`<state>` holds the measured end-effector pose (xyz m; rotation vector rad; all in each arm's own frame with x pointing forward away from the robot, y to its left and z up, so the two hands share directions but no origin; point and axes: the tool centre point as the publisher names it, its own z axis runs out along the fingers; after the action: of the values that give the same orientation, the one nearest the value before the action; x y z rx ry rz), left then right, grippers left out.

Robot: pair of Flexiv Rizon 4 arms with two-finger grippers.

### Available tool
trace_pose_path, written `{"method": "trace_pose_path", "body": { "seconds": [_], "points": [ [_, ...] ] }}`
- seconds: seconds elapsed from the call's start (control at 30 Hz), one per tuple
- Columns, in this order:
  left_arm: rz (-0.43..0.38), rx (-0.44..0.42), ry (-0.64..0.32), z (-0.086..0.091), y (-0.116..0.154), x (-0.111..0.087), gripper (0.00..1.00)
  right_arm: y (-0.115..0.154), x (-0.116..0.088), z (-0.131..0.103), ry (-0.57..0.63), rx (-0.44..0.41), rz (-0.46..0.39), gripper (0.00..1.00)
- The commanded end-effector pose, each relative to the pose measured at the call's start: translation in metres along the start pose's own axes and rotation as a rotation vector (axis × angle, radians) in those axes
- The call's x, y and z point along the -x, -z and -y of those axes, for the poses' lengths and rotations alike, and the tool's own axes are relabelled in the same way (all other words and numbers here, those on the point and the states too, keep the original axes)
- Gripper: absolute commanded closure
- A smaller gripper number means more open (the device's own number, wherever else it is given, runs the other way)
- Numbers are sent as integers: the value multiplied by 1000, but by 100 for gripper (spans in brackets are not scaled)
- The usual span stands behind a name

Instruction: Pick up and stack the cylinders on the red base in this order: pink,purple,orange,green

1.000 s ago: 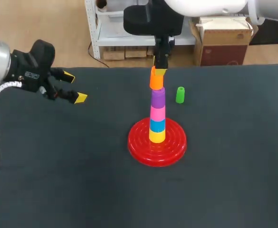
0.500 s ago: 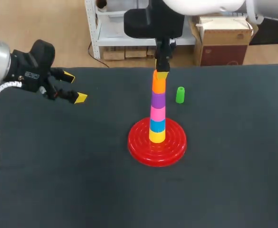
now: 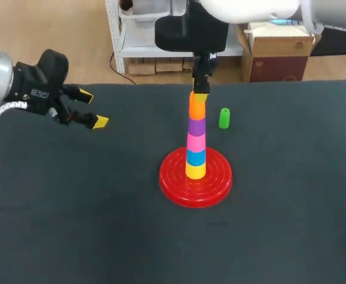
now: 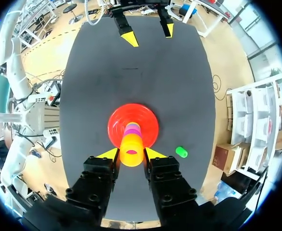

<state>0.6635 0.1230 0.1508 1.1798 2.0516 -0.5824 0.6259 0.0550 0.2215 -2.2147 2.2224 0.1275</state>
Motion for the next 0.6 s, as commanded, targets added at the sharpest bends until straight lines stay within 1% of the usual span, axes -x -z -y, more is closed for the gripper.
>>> {"method": "trace_pose_path", "body": {
  "seconds": [0.03,0.27,0.37,0.4,0.43,0.6],
  "points": [
    [-2,-1,0,-1,-1,0,0,-20,-2,2,-6,12,3,100],
    [-2,-1,0,-1,-1,0,0,-24,-3,3,-3,24,6,100],
    [-2,-1,0,-1,-1,0,0,-21,-1,6,3,21,16,100],
    [-2,-1,0,-1,-1,0,0,-18,0,7,8,12,27,73],
    [-2,-1,0,-1,-1,0,0,-13,1,9,17,4,39,0],
    [-2,-1,0,-1,-1,0,0,11,5,19,35,-34,106,0]
  ]
}}
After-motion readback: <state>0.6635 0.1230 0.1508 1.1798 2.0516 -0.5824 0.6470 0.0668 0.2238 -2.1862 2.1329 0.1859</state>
